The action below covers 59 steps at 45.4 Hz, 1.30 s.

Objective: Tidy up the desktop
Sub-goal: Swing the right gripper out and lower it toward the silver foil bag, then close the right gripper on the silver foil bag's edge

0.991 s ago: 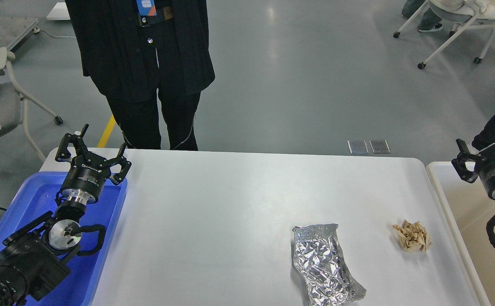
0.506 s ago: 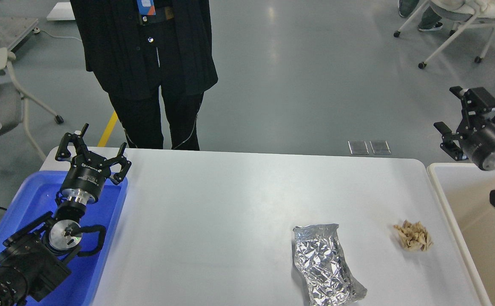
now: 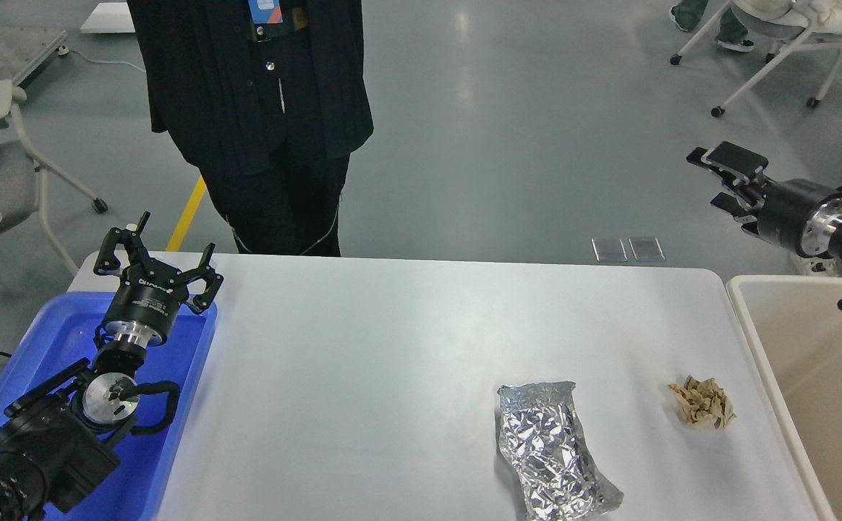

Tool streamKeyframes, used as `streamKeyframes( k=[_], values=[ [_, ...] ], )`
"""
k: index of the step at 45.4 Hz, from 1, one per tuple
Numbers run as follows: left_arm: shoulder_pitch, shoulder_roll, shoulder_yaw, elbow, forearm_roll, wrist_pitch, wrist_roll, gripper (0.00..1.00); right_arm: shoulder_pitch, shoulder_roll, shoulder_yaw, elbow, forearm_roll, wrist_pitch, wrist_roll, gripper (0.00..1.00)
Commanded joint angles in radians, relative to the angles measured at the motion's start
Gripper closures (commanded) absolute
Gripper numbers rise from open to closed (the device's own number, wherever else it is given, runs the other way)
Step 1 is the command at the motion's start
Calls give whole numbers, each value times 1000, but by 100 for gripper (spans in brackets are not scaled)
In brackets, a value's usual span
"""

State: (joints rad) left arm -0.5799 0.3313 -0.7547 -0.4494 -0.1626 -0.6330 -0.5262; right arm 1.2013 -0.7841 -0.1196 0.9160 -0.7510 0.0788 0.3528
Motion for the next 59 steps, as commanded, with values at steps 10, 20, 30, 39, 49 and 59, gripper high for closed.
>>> streamKeyframes(
  k=[10, 20, 30, 39, 49, 59],
  values=[
    [0, 0, 0, 0, 0, -1, 0, 0, 46, -155, -160, 454, -312, -1, 0, 0],
    [0, 0, 0, 1, 0, -1, 0, 0, -98, -152, -153, 471, -321, -11, 2, 0],
    [0, 0, 0, 0, 0, -1, 0, 0, -253, -41, -147, 460, -327, -122, 0, 0],
    [0, 0, 0, 0, 0, -1, 0, 0, -347, 61, -153, 397, -352, -205, 0, 0],
    [0, 0, 0, 0, 0, -1, 0, 0, -381, 85, -140, 331, -353, -217, 0, 0],
    [0, 0, 0, 0, 0, -1, 0, 0, -397, 140, -161, 277, -356, -326, 2, 0]
  ],
)
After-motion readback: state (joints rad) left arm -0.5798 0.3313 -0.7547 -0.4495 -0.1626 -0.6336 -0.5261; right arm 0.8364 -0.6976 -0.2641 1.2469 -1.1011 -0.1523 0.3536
